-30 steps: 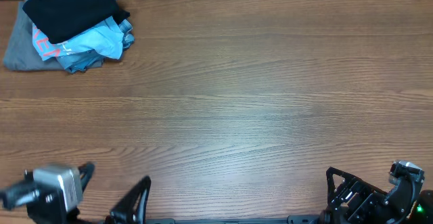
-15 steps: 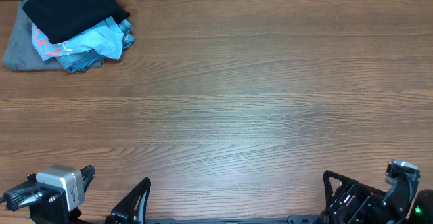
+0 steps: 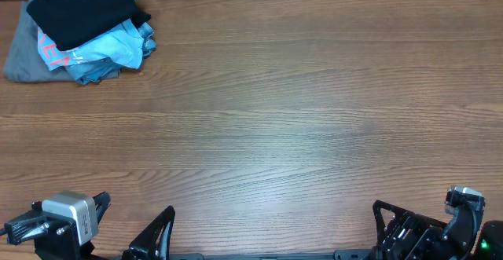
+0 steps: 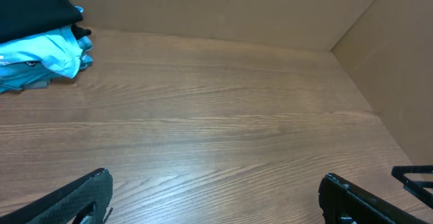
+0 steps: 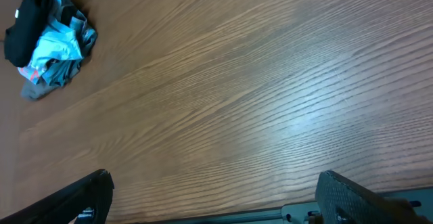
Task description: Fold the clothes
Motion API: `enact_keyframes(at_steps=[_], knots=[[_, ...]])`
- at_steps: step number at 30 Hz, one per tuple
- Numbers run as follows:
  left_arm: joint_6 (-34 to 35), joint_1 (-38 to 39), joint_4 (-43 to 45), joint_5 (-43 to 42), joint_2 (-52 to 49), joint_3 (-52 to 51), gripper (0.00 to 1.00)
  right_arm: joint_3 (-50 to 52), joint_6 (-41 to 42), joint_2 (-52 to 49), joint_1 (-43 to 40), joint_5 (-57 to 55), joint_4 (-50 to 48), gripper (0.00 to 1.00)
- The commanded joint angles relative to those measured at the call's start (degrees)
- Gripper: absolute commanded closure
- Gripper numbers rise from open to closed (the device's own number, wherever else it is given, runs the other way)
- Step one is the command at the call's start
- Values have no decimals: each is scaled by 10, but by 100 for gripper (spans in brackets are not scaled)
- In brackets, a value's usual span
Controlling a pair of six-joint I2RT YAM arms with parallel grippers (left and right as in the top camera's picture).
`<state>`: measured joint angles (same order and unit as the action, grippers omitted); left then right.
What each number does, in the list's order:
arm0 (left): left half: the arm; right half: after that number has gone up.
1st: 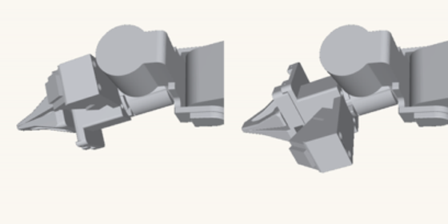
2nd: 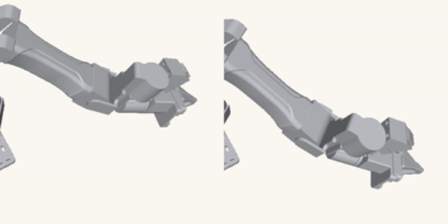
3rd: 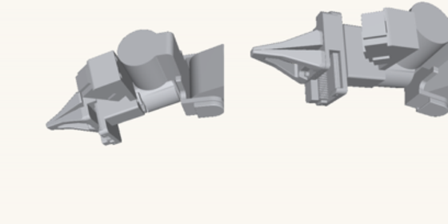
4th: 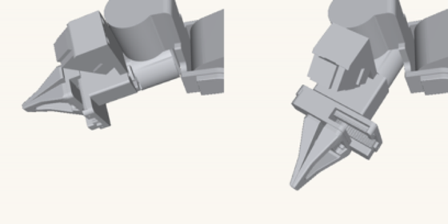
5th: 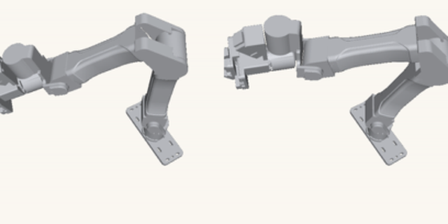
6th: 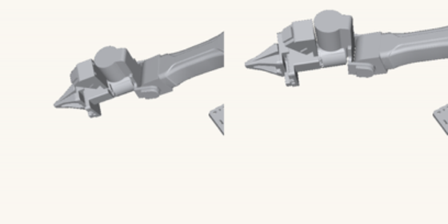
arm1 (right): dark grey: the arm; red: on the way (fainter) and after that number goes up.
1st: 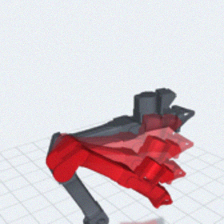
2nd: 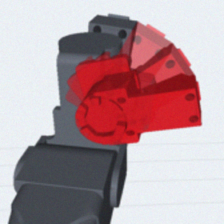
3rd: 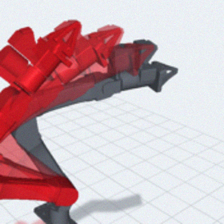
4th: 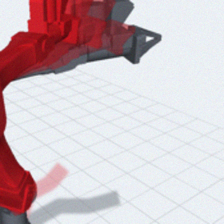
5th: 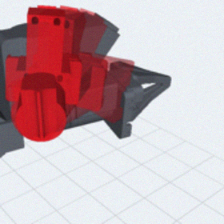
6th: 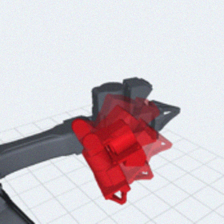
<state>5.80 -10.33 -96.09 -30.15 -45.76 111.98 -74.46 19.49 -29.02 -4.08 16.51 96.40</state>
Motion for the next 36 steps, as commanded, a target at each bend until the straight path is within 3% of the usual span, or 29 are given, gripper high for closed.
enact_keyframes(at_steps=[1,6,12,28,36], knots=[[-9,0,0,5,-1,-1,0,2,2,8,3,1,-2,0],[-9,0,0,6,-1,-1,0,3,-2,33,3,-37,-22,0],[-9,0,0,6,-1,-1,0,47,-34,75,9,-38,-193,0],[-9,0,0,5,-1,-1,0,509,-62,249,24,-27,-721,0],[-9,0,0,5,-1,-1,0,653,-60,288,24,-30,-917,0]])
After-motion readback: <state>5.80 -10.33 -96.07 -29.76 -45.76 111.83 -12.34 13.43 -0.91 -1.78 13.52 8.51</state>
